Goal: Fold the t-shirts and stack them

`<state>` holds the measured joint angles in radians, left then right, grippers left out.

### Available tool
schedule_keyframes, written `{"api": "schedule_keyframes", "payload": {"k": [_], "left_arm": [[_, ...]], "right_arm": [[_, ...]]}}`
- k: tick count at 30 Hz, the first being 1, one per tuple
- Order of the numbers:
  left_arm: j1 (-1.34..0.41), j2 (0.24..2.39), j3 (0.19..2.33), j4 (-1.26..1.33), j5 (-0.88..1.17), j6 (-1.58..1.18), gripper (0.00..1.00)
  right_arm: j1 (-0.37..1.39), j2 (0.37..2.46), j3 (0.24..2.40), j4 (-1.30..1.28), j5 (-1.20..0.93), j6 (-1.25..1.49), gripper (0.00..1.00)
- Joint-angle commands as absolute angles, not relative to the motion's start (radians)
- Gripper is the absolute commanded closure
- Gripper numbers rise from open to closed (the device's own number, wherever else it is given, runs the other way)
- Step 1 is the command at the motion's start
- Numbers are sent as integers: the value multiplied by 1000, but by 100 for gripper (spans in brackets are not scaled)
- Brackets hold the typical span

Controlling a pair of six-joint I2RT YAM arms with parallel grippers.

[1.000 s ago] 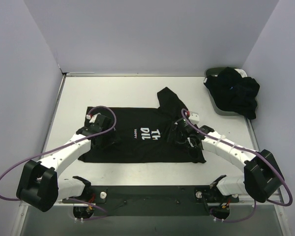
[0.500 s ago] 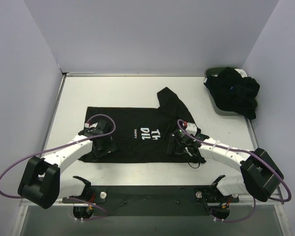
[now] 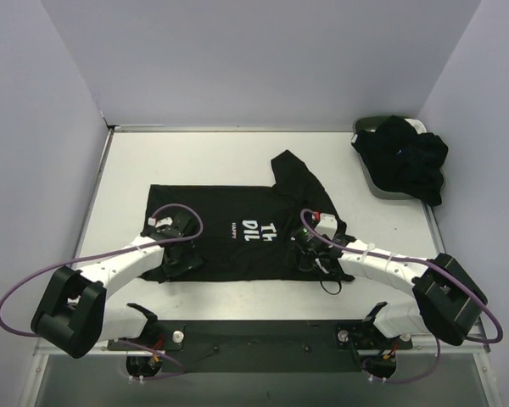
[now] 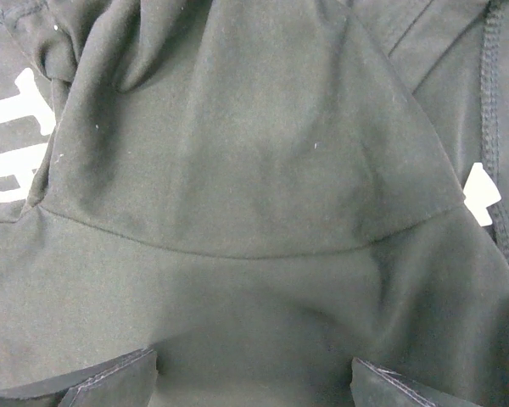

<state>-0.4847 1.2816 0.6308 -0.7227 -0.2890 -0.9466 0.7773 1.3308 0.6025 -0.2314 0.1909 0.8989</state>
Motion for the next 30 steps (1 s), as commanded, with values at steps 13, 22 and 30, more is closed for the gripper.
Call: {"api": "schedule_keyframes", "payload": {"k": [13, 22, 30], "left_arm": [[-652, 1169, 512, -862, -241, -1098, 19], [-771, 1023, 450, -971, -235, -1271, 19], [-825, 925, 454, -1041, -233, -1350, 21]], "right_arm": [[954, 1241, 480, -482, 179, 1189, 0], [1057, 1097, 370, -558, 189, 1344, 0], [1129, 986, 325, -641, 219, 1462, 0]]}}
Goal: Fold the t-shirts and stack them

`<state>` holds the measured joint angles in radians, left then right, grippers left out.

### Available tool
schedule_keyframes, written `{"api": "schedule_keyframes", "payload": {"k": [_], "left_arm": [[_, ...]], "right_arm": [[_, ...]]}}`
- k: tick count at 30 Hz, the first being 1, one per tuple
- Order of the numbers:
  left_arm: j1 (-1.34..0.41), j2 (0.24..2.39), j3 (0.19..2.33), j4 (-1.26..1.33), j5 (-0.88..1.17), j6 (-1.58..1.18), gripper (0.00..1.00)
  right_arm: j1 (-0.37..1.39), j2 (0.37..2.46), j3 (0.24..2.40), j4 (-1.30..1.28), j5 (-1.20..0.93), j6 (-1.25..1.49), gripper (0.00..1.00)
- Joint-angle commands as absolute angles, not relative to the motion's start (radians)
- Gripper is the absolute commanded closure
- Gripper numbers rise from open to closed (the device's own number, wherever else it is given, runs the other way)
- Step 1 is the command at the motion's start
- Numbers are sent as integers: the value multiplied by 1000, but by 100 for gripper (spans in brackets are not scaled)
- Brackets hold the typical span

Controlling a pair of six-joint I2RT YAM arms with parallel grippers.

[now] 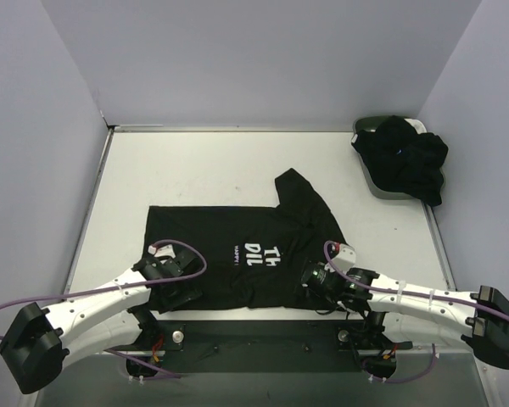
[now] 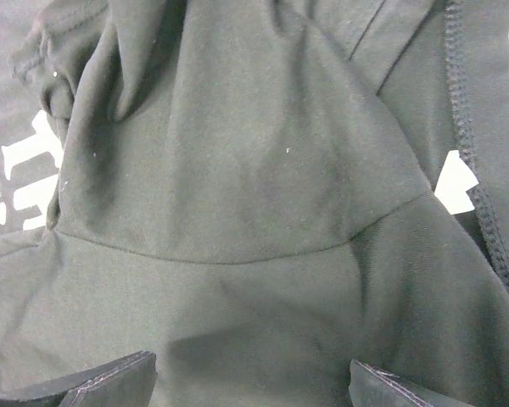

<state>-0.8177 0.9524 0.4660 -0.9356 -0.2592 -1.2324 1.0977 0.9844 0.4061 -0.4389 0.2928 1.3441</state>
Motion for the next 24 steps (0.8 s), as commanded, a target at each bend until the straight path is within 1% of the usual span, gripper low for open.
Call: {"api": "schedule_keyframes", "payload": {"k": [1, 6, 9, 10, 11, 13, 14, 15, 17, 18, 19, 20, 21, 22, 23, 24], "left_arm": [[-825, 907, 462, -1052, -241, -1351, 21], [-825, 870, 552, -1109, -328, -1356, 21], [-822, 874, 616, -1127, -376, -1345, 21], [-824, 885, 668, -1132, -388, -1327, 21], [-822, 891, 704, -1134, -405, -1313, 21], [-821, 925, 803, -1111, -437, -1251, 20], [-810, 942, 839, -1105, -446, -1224, 19], [-801, 959, 871, -1076, -452, -1192, 18], [-738, 1037, 981, -1043, -456, -1097, 17], [-704, 1090, 1015, -1023, -433, -1059, 18], [-669, 1120, 1040, -1002, -414, -986, 17], [-587, 1146, 1081, -962, -394, -956, 17], [-543, 1172, 1098, -942, -378, -930, 17], [-502, 1224, 1112, -925, -339, -883, 17], [-456, 1250, 1139, -898, -333, -867, 17], [-378, 1296, 1147, -888, -324, -856, 16]], "right_arm": [[1132, 982, 322, -647, 225, 1465, 0], [1137, 957, 340, -669, 261, 1474, 0], [1137, 948, 431, -683, 330, 1415, 0], [1137, 950, 478, -711, 362, 1373, 0], [1137, 954, 570, -724, 436, 1343, 0], [1126, 969, 677, -726, 498, 1269, 0], [1118, 1000, 790, -726, 521, 1181, 0], [1105, 1021, 843, -724, 552, 1140, 0], [1023, 1102, 943, -694, 563, 983, 0], [976, 1133, 1021, -677, 523, 926, 0], [883, 1164, 1058, -623, 490, 875, 0], [829, 1220, 1086, -592, 451, 833, 0], [781, 1250, 1133, -566, 375, 772, 0], [734, 1278, 1152, -505, 315, 749, 0], [631, 1332, 1167, -479, 270, 733, 0], [586, 1360, 1205, -457, 229, 717, 0]]}}
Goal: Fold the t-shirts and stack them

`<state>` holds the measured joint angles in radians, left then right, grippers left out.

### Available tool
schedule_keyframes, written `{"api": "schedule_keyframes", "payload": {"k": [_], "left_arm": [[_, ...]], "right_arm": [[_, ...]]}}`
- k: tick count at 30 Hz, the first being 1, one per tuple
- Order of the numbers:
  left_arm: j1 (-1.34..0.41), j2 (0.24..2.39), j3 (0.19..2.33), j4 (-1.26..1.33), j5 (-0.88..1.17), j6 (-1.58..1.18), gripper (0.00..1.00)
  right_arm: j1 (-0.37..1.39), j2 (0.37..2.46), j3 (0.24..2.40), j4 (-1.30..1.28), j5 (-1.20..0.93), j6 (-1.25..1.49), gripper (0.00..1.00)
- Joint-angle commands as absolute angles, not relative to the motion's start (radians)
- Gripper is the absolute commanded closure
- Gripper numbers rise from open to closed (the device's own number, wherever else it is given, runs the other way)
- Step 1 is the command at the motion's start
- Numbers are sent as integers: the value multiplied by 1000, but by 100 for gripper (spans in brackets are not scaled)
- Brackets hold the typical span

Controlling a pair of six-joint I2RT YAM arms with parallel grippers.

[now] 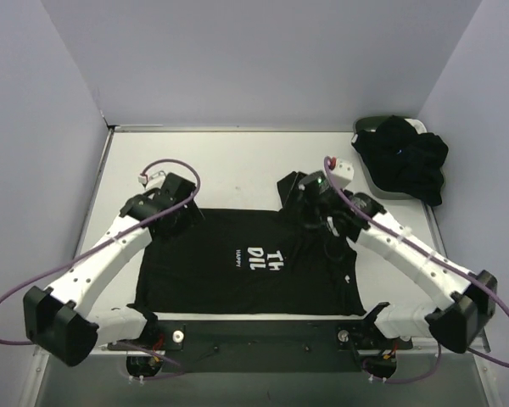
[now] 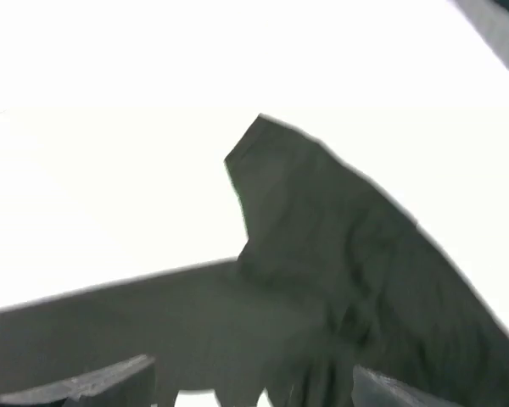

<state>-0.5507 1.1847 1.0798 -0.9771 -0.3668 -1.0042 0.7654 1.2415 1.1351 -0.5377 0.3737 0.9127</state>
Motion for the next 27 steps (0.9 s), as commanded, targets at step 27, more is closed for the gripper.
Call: {"api": "schedule_keyframes", "payload": {"k": [27], "left_arm": [[-71, 1749, 1258, -638, -54, -773, 18]], "right_arm": [[252, 2247, 1907, -272, -428, 681, 12]]}}
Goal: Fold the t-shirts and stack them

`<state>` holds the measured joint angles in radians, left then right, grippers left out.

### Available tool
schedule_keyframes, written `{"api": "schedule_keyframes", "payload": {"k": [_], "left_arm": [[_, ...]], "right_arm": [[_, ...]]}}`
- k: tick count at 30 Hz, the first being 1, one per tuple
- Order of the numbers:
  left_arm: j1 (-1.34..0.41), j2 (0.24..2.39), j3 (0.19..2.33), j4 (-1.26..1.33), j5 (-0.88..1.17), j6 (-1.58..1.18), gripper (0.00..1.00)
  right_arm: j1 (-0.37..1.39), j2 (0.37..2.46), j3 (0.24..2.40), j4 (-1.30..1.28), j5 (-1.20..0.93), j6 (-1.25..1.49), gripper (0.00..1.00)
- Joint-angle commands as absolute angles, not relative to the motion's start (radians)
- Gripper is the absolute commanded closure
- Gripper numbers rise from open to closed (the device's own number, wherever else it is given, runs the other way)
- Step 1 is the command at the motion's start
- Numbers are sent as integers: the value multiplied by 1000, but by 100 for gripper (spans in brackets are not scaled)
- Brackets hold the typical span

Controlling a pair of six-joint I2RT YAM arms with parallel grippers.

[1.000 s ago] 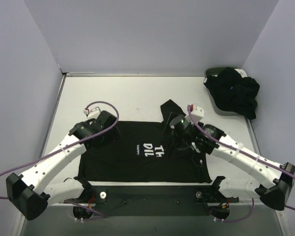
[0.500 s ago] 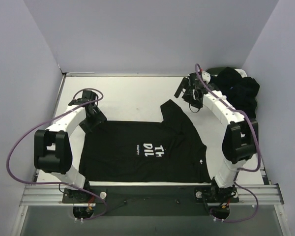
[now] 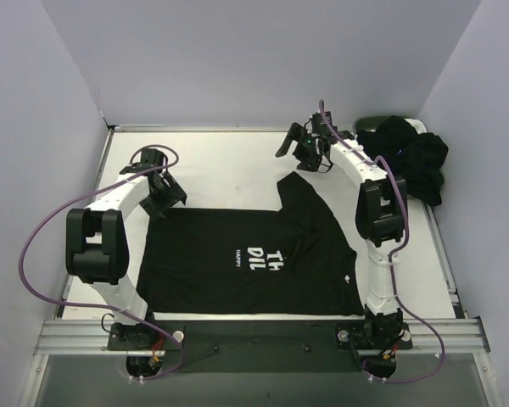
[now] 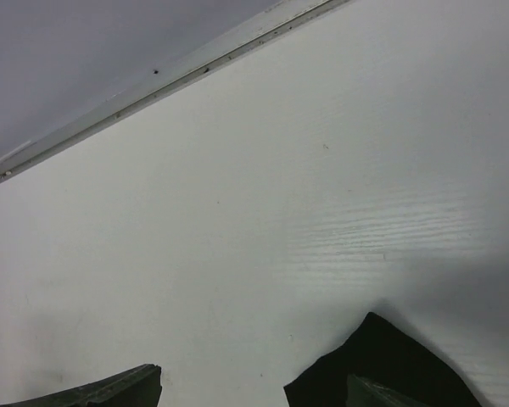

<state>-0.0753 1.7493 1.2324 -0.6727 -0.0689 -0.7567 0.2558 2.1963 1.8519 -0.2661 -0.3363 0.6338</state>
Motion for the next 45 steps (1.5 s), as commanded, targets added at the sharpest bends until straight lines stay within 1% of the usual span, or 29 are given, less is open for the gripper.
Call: {"api": "schedule_keyframes", "payload": {"k": [1, 5, 10, 17, 24, 37, 45], "left_arm": [[-71, 1747, 1256, -635, -55, -775, 18], [-71, 1749, 1253, -637, -71, -778, 18], [-69, 1755, 1244, -635, -81, -778, 18], [-71, 1743, 1221, -630, -84, -787, 19], [-75, 1695, 1149, -591, -84, -805, 20], [-98, 1795, 1160, -534, -77, -813, 20], [-98, 1835, 1160, -528, -112, -821, 21]], "right_arm": [[255, 2255, 1904, -261, -445, 695, 12], [264, 2284, 1881, -198, -512, 755, 15], [267, 2302, 1852, -175, -512, 779, 17], [247, 2310, 1816, -173, -482, 764, 17], [222, 2295, 1790, -161, -483, 759, 17], [218, 2296, 1769, -152, -494, 739, 16], [209, 2330, 1781, -150, -489, 739, 16]]}}
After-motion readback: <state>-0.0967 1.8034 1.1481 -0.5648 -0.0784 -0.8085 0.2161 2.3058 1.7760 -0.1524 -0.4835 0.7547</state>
